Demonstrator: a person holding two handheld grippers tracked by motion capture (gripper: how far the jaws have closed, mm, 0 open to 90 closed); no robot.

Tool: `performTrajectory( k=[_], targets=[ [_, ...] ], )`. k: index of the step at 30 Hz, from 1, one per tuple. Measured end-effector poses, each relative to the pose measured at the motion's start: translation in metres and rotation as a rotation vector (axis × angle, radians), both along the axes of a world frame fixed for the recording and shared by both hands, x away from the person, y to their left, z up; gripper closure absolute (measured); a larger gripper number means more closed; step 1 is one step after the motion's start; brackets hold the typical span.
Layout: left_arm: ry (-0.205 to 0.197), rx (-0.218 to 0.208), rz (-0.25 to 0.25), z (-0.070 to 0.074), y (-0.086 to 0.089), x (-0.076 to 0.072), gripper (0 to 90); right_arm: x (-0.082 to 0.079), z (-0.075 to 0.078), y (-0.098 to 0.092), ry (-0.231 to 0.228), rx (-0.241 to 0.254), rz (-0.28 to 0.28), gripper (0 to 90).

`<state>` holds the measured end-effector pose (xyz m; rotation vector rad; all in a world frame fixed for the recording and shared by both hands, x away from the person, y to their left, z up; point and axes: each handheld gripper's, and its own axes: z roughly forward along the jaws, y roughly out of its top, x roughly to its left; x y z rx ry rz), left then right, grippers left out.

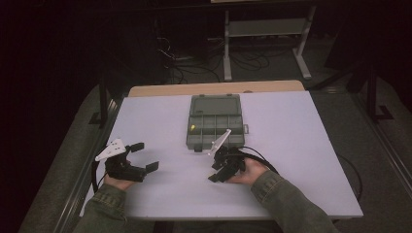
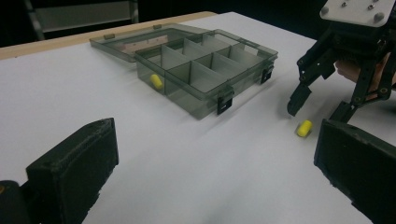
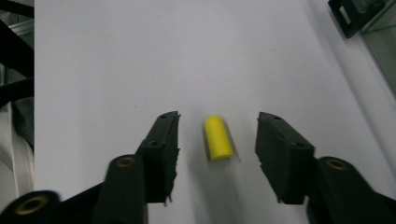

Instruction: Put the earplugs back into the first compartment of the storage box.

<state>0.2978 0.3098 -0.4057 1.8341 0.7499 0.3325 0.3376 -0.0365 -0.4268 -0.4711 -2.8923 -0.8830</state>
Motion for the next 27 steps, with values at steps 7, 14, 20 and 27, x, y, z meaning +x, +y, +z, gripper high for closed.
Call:
performTrajectory(
  k=[7,14,20,27],
  targets=[
    [0.005,0.002,0.0,0.0,0.0,0.0,0.0,-0.001,-0.003,0.003,-0.016,-0.041,0.024,73.0],
    [0.006,0.002,0.0,0.0,0.0,0.0,0.0,-0.001,0.002,0.001,-0.015,-0.019,0.037,79.6],
    [0.001,0.0,0.002,0.0,0.0,0.0,0.0,0.003,0.016,0.0,-0.014,0.017,0.034,80.0],
    [0.004,0.001,0.002,0.0,0.0,0.0,0.0,0.01,0.034,0.002,-0.026,0.035,0.029,80.0]
  ],
)
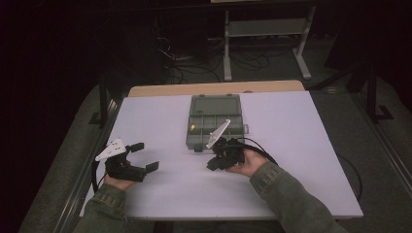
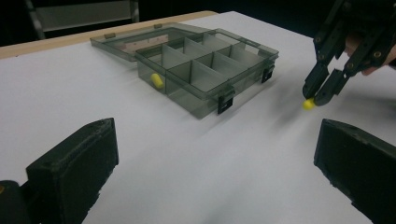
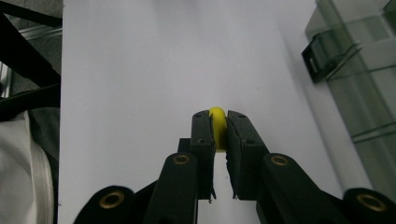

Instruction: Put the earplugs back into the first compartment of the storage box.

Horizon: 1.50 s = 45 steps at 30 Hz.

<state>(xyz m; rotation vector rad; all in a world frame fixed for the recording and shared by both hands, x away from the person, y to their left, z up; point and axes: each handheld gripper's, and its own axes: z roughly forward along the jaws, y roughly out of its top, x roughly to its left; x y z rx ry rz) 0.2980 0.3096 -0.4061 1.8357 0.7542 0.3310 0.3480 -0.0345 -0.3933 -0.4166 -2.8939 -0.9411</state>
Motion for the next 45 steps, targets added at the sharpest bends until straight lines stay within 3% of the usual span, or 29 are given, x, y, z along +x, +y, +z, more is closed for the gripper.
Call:
performTrajectory(
  k=[10,20,30,45],
  targets=[
    [0.0,0.0,0.0,0.0,0.0,0.0,0.0,0.015,0.024,0.003,-0.01,0.025,-0.007,81.0],
    [-0.003,-0.001,0.001,0.0,0.001,0.0,0.0,0.038,0.039,0.008,-0.01,0.033,-0.03,81.6],
    [-0.004,-0.002,0.001,0.0,0.001,0.0,0.0,0.064,0.055,0.015,-0.021,0.0,-0.058,81.9],
    [-0.004,-0.007,0.0,0.0,0.002,0.0,0.0,0.114,0.061,0.025,-0.008,0.016,-0.129,82.4]
  ],
)
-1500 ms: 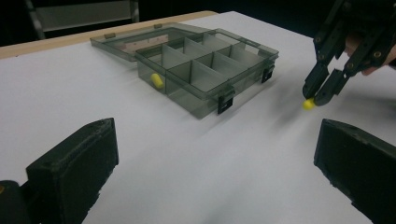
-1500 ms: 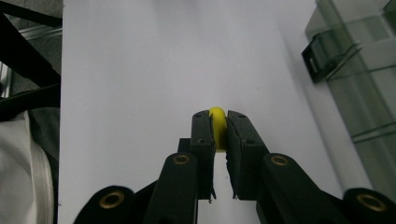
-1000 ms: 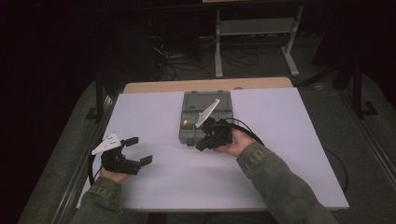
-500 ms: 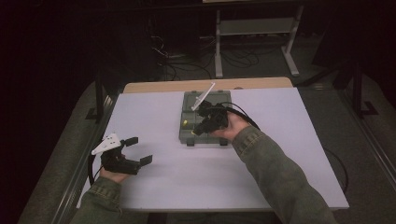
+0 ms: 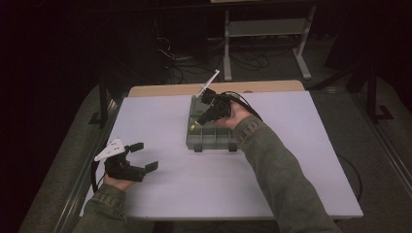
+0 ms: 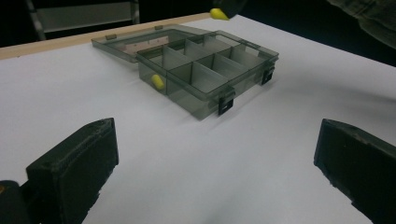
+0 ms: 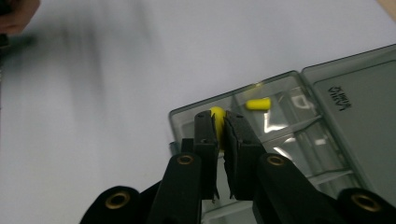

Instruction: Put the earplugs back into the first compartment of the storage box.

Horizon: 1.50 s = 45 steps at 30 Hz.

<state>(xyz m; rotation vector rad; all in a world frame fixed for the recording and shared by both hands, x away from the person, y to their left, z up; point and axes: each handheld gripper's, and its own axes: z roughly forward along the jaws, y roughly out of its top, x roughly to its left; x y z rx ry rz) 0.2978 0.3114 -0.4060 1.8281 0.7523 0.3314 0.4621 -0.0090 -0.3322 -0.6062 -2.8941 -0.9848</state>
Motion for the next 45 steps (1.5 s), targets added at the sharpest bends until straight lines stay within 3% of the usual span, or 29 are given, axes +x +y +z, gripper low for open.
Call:
performTrajectory(
  k=[4,15,33,40,45],
  targets=[
    [0.0,-0.003,0.0,0.0,0.0,0.0,0.0,0.014,-0.005,-0.002,0.005,0.029,-0.034,82.6],
    [0.003,-0.006,-0.001,0.0,0.0,0.0,0.0,0.042,-0.037,-0.001,0.028,0.044,-0.119,82.7],
    [0.007,0.005,0.004,-0.001,0.001,0.0,0.0,0.052,-0.071,0.016,0.059,0.04,-0.118,79.4],
    [0.005,0.004,0.006,-0.001,0.001,0.0,0.0,0.048,-0.067,0.016,0.038,0.038,-0.109,67.4],
    [0.005,0.005,0.006,-0.001,0.001,0.0,0.0,0.044,-0.059,0.013,0.014,0.048,-0.125,44.5]
  ],
)
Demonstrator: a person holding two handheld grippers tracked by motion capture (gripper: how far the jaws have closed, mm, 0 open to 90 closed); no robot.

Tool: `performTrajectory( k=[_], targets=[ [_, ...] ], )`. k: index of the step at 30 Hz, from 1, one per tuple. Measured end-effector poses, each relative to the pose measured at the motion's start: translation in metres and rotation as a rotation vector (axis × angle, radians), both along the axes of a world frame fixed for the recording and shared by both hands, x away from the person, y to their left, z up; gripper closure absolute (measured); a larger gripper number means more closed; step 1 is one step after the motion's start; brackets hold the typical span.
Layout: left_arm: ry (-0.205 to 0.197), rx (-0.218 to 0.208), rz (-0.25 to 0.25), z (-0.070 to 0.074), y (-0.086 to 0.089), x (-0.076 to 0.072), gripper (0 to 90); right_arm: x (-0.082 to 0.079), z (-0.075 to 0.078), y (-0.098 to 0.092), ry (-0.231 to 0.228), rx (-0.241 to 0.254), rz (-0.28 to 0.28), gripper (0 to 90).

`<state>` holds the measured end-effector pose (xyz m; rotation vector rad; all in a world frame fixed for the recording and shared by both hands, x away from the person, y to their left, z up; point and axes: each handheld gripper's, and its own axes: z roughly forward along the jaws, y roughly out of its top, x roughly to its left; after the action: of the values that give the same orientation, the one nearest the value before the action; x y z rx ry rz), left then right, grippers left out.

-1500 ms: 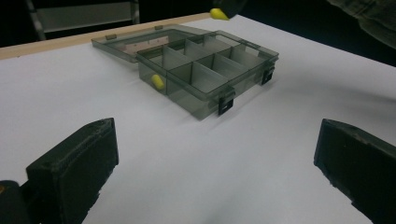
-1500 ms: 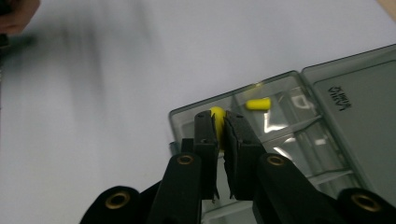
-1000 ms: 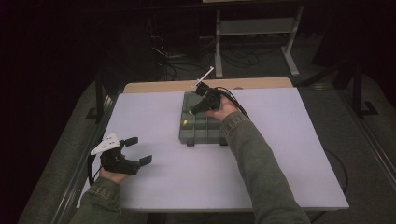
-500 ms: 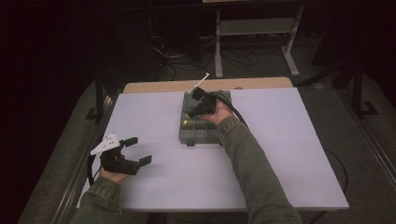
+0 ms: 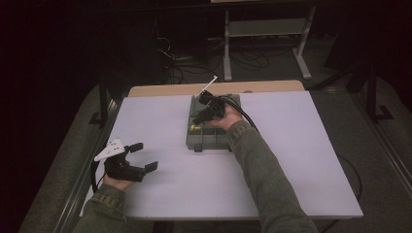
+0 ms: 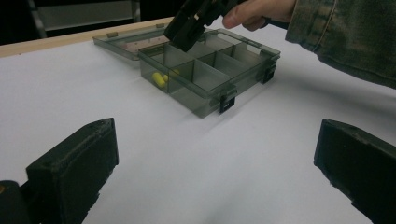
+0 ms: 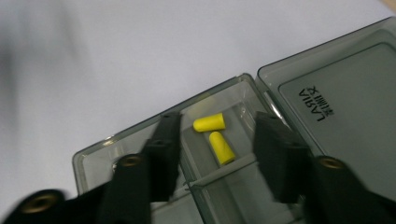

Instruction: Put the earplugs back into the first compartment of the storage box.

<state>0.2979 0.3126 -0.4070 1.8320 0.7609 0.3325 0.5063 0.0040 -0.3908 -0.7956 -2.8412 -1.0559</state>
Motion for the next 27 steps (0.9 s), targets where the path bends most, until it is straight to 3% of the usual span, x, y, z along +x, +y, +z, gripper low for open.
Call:
performTrajectory(
  k=[5,11,14,19,27],
  targets=[
    [0.001,0.004,-0.001,0.0,-0.001,0.0,0.0,-0.007,0.009,-0.004,-0.047,-0.001,-0.008,20.1],
    [0.0,0.003,0.003,0.0,0.0,-0.001,0.0,-0.015,0.018,-0.013,-0.075,0.027,-0.029,0.7],
    [0.003,0.005,0.004,0.0,-0.001,-0.001,0.0,-0.021,0.02,-0.017,-0.09,0.032,-0.022,0.0],
    [0.002,0.004,0.006,0.0,-0.001,-0.001,0.0,-0.027,0.025,-0.025,-0.077,0.066,-0.013,0.0],
    [0.004,0.006,0.008,0.0,-0.002,-0.001,0.0,-0.042,0.031,-0.041,-0.113,0.081,-0.006,0.0]
  ],
)
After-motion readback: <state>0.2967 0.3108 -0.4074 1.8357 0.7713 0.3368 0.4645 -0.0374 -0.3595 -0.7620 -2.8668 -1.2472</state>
